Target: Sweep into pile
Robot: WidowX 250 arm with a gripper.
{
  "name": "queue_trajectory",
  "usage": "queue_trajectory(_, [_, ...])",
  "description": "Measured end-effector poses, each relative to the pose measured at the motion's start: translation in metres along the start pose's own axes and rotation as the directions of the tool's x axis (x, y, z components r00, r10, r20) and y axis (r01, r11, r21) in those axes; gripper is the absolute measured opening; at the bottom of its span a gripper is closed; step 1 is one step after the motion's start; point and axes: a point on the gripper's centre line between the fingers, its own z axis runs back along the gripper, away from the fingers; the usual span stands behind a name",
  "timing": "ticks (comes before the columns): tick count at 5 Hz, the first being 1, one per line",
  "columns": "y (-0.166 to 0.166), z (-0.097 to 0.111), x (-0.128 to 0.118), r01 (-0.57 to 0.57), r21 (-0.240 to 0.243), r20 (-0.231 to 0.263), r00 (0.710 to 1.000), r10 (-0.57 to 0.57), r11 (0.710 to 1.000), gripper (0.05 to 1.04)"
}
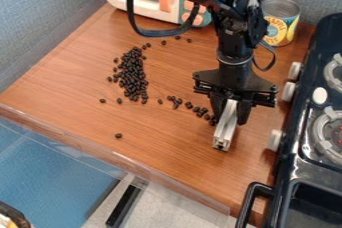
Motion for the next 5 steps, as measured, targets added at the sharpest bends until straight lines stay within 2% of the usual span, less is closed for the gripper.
queue_trajectory(1, [-0.002,0.0,0.001,0.008,0.005,0.014,1.0,-0.008,1.0,0.38])
queue_trajectory(5, [-0.013,-0.005,-0.004,0.01,0.008,0.005,1.0,-0.01,1.0,0.38])
